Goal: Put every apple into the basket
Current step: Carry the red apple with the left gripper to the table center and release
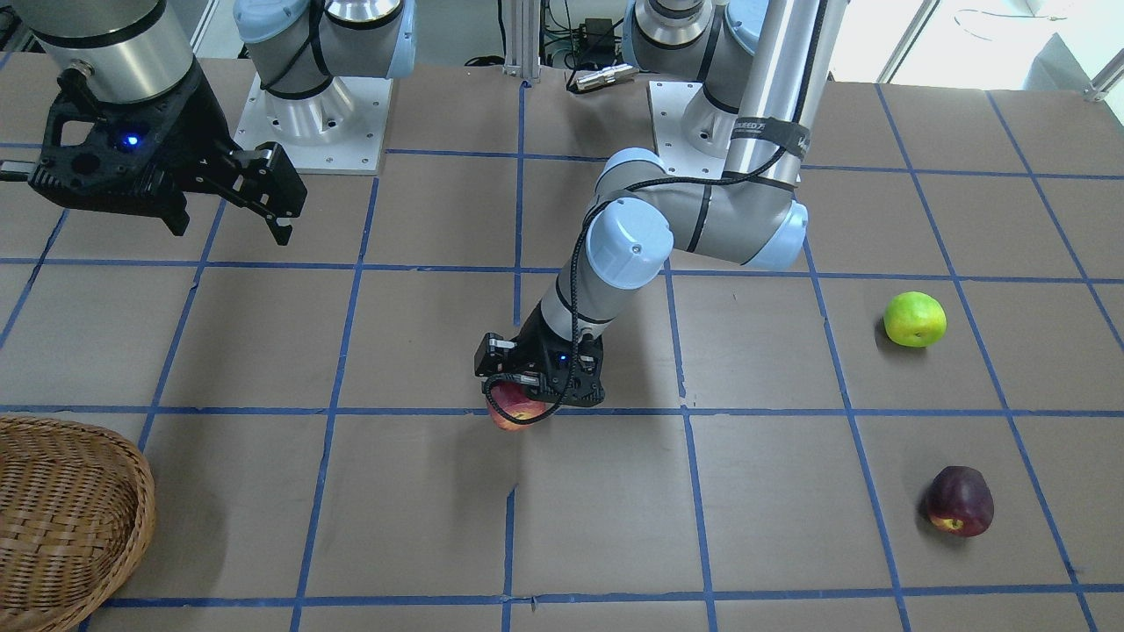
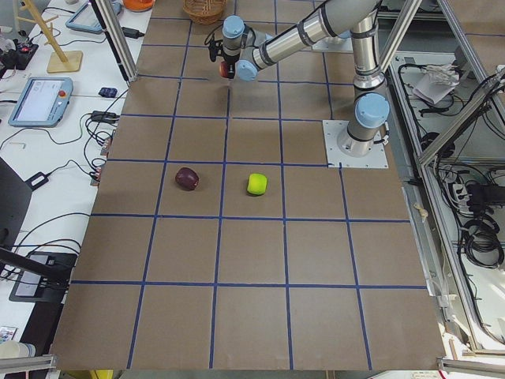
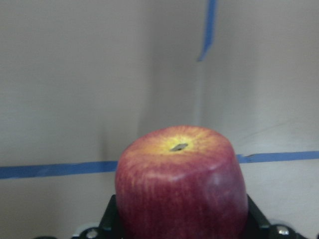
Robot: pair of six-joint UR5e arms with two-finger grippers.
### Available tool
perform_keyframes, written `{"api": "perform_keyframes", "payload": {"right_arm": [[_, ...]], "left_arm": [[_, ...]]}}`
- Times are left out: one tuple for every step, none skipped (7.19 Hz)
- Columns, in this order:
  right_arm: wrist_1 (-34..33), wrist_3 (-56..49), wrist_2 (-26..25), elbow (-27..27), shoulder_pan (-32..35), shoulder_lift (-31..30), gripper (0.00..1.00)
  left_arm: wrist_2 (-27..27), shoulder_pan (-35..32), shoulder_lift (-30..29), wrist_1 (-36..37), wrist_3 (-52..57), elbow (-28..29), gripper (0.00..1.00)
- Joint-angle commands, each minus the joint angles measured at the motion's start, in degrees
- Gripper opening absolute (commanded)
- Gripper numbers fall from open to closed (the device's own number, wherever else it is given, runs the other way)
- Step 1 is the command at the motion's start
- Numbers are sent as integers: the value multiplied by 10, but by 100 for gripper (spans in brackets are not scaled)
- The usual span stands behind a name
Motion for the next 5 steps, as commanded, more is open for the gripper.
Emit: {"api": "perform_keyframes", "payload": {"right_arm": [[0, 0, -1, 0, 0, 1, 100], [2, 3, 0, 1, 1, -2, 100], [2, 3, -1, 1, 1, 0, 100], [10, 3, -4, 2, -4, 5, 100], [9, 7, -2, 4, -3, 7, 100]], "left_arm": [[3, -12, -25, 33, -8, 2, 100], [28, -9, -10, 11, -3, 5, 100], [31, 1, 3, -31, -3, 22, 100], [60, 13, 21, -89, -4, 59, 100], [116, 31, 43, -187, -3, 105, 100]]}}
